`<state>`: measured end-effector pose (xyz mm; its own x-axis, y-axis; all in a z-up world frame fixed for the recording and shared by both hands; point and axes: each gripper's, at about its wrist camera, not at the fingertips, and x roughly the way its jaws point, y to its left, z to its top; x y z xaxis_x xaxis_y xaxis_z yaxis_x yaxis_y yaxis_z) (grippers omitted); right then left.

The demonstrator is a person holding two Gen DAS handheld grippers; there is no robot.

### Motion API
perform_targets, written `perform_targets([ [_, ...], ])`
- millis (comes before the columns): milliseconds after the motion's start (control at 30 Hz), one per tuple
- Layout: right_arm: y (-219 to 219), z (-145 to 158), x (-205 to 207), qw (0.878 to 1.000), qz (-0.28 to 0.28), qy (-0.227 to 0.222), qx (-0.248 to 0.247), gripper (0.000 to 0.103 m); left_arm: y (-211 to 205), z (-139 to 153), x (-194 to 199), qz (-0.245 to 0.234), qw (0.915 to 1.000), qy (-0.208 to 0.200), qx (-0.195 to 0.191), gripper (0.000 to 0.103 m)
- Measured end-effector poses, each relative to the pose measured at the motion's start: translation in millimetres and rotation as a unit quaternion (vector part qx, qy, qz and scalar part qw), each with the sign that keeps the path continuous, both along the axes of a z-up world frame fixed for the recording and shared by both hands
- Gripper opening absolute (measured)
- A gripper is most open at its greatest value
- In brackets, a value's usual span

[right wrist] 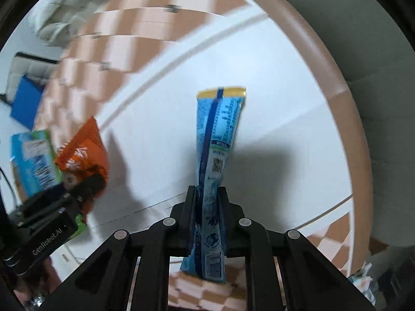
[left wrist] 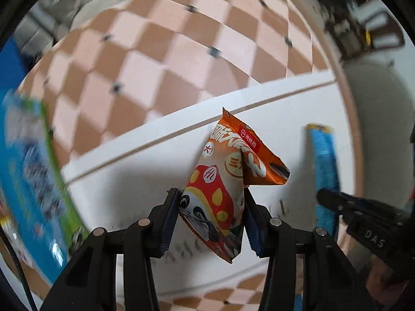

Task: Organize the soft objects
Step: 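Grasp the orange snack bag with left tool while right tool grasps blue tube, then place the orange bag and blue tube into the box and release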

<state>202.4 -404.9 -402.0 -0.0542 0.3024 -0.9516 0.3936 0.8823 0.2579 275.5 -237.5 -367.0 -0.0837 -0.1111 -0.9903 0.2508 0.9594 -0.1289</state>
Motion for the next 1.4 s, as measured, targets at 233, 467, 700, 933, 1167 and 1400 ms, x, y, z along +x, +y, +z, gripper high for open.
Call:
perform_targets([
  [233,104,86,5,0.994,0.075,-0.074,0.039,0.016,104,91,-25,0.084,0.9942,-0.061,-0.027,0.044],
  [467,253,144,36,0.973,0.176,-0.124,0.079,0.016,250,91,0,0.203,0.9775,-0.014,-0.058,0.044],
  [700,342,127,76,0.972,0.205,-0.101,0.053,0.016,306,65,55,0.225,0.9715,0.039,-0.065,0.044],
  [933,354,94,83,0.978,0.193,-0.069,0.046,0.016,304,48,89,0.196,0.9767,0.07,-0.055,0.044],
  [1167,357,80,86,0.978,0.201,-0.05,0.028,0.022,290,26,113,0.156,0.9817,0.1,-0.044,0.057],
  [1400,355,87,86,0.978,0.202,-0.054,0.021,0.049,295,36,111,0.149,0.9854,0.076,-0.03,0.07],
])
